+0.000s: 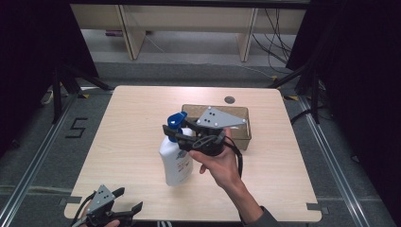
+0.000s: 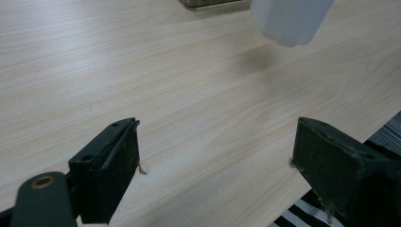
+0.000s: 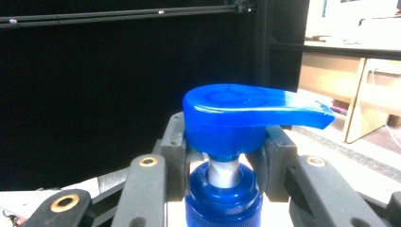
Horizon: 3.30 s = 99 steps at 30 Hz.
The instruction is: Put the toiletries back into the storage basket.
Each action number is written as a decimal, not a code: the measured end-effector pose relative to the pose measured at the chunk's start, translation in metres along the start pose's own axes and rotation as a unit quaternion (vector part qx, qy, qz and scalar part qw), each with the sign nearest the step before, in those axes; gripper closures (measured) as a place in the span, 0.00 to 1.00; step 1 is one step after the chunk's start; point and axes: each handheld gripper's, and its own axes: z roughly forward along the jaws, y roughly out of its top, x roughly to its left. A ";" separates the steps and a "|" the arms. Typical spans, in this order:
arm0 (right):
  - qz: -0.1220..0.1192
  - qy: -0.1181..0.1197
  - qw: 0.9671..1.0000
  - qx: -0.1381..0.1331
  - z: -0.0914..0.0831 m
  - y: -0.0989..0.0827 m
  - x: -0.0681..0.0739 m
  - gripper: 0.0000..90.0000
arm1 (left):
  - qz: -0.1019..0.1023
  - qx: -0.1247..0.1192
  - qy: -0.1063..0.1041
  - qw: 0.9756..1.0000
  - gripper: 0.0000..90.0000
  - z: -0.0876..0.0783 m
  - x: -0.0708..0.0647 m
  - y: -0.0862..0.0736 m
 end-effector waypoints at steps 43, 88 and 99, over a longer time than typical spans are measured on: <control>-0.006 -0.088 0.996 -0.003 -0.071 0.037 -0.045 0.69 | -0.002 0.001 0.001 1.000 0.17 0.001 0.000 0.000; 0.014 -0.185 0.983 -0.011 -0.106 0.065 -0.108 0.69 | -0.001 0.001 0.001 1.000 0.17 0.002 -0.001 0.000; 0.016 -0.205 0.979 -0.009 -0.099 0.061 -0.127 0.69 | -0.003 0.000 -0.001 1.000 0.17 0.002 0.000 0.000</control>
